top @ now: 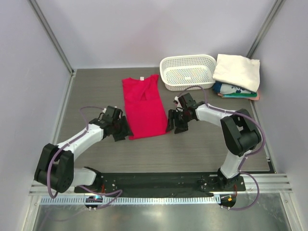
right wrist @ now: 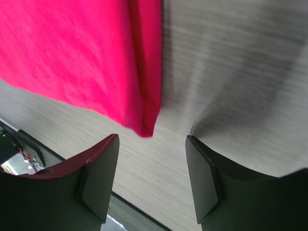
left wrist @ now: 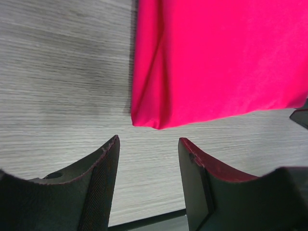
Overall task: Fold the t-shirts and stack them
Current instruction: Fold the tshirt
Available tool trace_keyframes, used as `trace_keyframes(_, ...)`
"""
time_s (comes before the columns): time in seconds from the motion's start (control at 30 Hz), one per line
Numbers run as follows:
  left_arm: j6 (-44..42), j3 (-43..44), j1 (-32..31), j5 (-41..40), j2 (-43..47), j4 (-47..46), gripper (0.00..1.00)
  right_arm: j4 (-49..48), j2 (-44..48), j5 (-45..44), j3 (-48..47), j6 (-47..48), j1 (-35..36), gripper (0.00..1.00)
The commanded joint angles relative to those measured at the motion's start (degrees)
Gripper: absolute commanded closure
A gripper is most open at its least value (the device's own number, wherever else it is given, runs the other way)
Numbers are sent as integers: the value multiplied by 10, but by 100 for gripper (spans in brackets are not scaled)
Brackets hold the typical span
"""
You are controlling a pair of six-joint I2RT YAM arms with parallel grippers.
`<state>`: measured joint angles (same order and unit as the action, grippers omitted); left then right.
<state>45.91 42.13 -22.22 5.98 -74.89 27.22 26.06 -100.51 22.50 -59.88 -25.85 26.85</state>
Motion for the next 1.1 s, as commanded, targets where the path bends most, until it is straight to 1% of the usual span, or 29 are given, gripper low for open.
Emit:
trace_keyframes(0.0, 24, -20, -2, 11, 4, -90, 47, -59, -8, 17, -8, 2, -2, 37)
trace_keyframes(0.1, 25, -36, -2, 11, -11, -116, 46, -66, -24, 16, -9, 4, -2, 37)
trace_keyframes(0.17, 30, -42, -2, 16, -25, -132, 47, -70, -35, 18, -13, 4, -2, 40)
trace_keyframes(0.23, 36, -47, -1, 17, -35, -148, 50, -72, -41, 20, -14, 5, -2, 45)
trace_keyframes(0.4, 39, -47, -6, 21, -66, -161, 54, -76, -48, 22, -6, 7, -3, 56)
trace_keyframes(0.43, 41, -51, -10, 18, -66, -161, 55, -78, -48, 22, -4, 6, -2, 61)
trace_keyframes(0.57, 48, -66, -17, 4, -65, -163, 59, -83, -47, 24, 3, 7, -2, 70)
trace_keyframes(0.6, 48, -69, -19, -1, -66, -163, 60, -85, -46, 26, 7, 6, -2, 73)
trace_keyframes(0.63, 48, -71, -20, -6, -69, -163, 67, -87, -45, 28, 8, 5, -2, 78)
trace_keyframes(0.67, 49, -74, -21, -9, -70, -164, 73, -87, -44, 29, 10, 4, -1, 80)
trace_keyframes(0.7, 49, -74, -24, -11, -70, -163, 85, -87, -43, 32, 13, 5, -2, 83)
trace_keyframes(0.73, 49, -74, -26, -12, -70, -163, 90, -89, -38, 32, 15, 4, -2, 89)
trace_keyframes(0.8, 45, -73, -34, -11, -61, -163, 97, -91, -31, 32, 24, 3, -2, 95)
trace_keyframes(0.83, 45, -72, -36, -10, -56, -160, 99, -94, -19, 33, 28, 2, -2, 99)
trace_keyframes(0.93, 49, -66, -56, -15, -25, -127, 100, -93, 9, 31, 54, -3, -2, 99)
trace_keyframes(0.97, 52, -66, -63, -20, -10, -116, 100, -93, 35, 31, 62, -3, -2, 99)
trace_keyframes(1.03, 67, -64, -91, -37, 44, -65, 100, -86, 70, 31, 93, -8, -2, 99)
trace_keyframes(1.07, 75, -60, -100, -40, 63, -46, 100, -83, 107, 31, 106, -16, -2, 99)
